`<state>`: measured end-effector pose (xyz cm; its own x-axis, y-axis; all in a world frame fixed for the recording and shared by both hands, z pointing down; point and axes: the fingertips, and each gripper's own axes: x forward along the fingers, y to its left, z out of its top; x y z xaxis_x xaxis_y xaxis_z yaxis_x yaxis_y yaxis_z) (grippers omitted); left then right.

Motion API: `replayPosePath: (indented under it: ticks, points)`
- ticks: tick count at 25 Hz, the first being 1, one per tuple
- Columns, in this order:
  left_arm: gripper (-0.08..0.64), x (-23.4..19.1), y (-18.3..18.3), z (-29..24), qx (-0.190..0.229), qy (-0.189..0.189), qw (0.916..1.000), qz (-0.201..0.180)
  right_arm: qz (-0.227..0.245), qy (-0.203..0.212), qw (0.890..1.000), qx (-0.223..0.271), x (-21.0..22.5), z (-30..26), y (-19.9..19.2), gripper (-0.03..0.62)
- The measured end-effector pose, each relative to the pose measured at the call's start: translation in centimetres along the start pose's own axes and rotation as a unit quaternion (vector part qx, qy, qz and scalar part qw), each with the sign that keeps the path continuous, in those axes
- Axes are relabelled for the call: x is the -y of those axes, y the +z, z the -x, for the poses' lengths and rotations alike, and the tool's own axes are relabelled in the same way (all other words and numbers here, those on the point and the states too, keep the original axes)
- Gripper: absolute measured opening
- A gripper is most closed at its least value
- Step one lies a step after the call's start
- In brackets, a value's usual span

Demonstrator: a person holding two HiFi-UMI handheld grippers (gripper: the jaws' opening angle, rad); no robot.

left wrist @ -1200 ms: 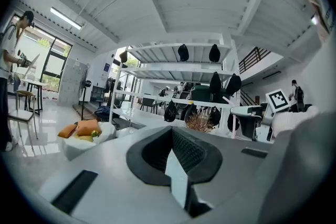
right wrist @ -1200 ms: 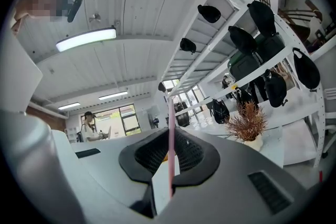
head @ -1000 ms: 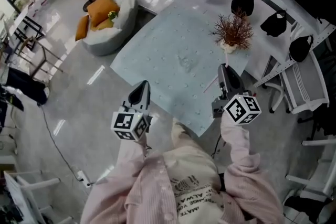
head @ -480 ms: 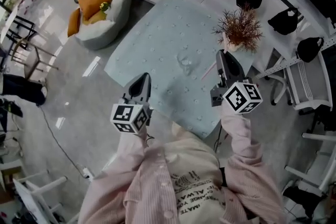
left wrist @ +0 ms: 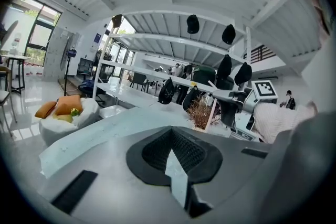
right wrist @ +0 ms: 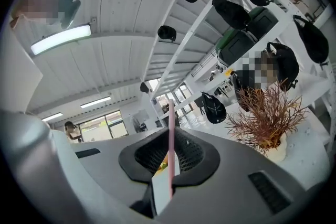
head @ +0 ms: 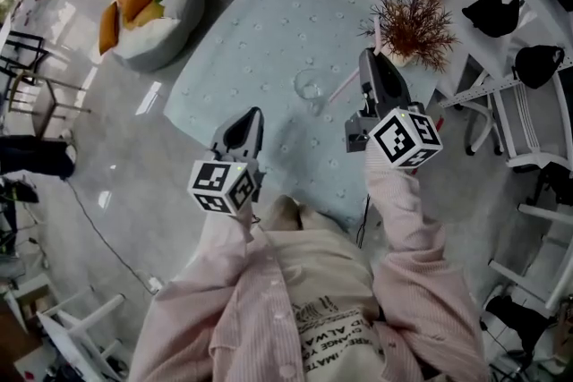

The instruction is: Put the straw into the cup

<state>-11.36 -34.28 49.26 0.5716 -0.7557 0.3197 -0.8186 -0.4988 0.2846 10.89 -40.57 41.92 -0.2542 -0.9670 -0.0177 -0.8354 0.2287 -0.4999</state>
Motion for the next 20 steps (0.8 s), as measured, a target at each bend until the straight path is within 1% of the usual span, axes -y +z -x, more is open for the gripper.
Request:
replayPosePath:
  ticks: [6,12,16,20]
  points:
    - [0.0,-1.3,-1.5,-1.9,-0.021,-0.006,0.9997,0.013,-0.025,-0.015,1.0,0.011,1.3,-2.7,-2.1,0.026]
    - [-0.002,-2.5,-4.0,-4.4,-0.049,-0.02,0.9979,0.037,-0.039,-0.03,0.999,-0.003,3.1,-5.0,-6.3,0.026]
    - [-0.001,-2.9,-6.0,-5.5,-0.068,-0.027,0.9959,0.053,-0.036,-0.031,0.999,-0.022,3.7,-5.8,-9.2,0.026]
    - [-0.002,-3.2,-7.2,-6.4,-0.078,-0.029,0.9946,0.062,-0.038,-0.026,0.998,-0.034,4.0,-6.2,-11.2,0.026]
